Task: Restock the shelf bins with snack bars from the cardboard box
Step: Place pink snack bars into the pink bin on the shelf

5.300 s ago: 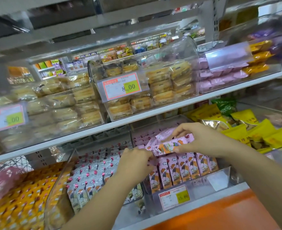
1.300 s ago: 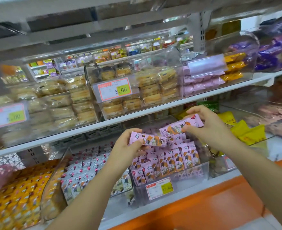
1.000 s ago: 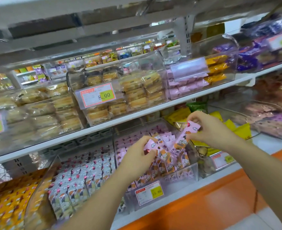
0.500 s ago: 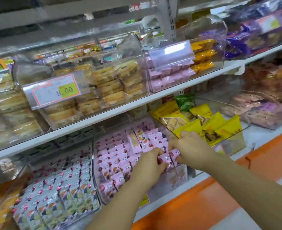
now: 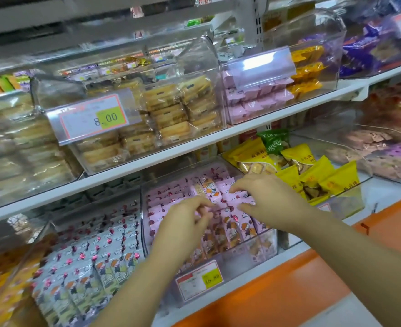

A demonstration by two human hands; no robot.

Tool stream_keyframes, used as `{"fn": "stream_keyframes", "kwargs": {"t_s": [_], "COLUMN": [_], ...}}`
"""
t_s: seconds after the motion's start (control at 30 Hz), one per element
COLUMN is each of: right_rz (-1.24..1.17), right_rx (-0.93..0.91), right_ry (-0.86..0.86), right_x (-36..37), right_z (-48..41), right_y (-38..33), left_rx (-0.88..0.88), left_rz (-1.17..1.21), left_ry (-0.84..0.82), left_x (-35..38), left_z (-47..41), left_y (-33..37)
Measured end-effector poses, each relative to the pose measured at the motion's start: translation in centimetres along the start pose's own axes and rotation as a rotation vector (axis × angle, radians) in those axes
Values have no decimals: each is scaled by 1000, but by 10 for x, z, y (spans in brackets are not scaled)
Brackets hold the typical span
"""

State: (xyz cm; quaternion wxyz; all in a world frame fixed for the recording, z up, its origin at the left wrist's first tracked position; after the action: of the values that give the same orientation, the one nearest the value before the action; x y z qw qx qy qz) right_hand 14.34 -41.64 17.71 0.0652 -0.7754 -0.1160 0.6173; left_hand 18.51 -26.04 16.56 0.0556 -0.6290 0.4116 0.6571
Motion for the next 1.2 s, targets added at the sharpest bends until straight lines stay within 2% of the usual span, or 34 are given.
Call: {"fn": "stream_keyframes", "kwargs": {"t_s": [0.2, 0.43, 0.57, 0.73, 0.8, 0.87, 0.93, 1.0, 1.2], "right_rz": [-49, -35, -92, -119, -145, -154, -167, -195, -364], "right_rx": [-34, -2, 16, -36, -105, -170, -230, -281, -200], "right_ry": [-113, -204, -124, 17, 57, 93, 140, 167, 26], "right_x": [31, 57, 57, 38, 28, 18, 10, 5, -1], "right_z": [-26, -48, -52, -40, -30, -17, -4, 7, 17], "right_y": [-32, -47, -44, -44, -46, -49, -54, -58, -58], "left_rx": [-111, -50, 4, -21, -34, -40, -31, -6, 92], "left_rz": [-112, -240, -432, -432, -425, -374, -214, -65, -275], "left_ry": [-104, -271, -316, -328, -297, -159, 15, 83, 183], "left_x": [-26, -22, -20, -14, -14, -21, -30, -32, -39], "left_z": [24, 35, 33, 31, 32, 32, 32, 32, 26], "left_y": [-38, -51, -52, -57, -55, -49, -42, -32, -2]}}
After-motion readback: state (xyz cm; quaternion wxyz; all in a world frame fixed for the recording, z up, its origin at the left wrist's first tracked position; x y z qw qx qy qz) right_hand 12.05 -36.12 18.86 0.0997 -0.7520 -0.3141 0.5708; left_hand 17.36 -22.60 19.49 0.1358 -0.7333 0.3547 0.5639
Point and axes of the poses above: each hand's wrist, its own z-axis away from the middle knuckle, its own x-axis out of the palm, y = z × x, the point moved 6 cm from there along -z, towards the middle knuckle, and after that the axes turned 10 degrees about -y, right-handed, at the moved point
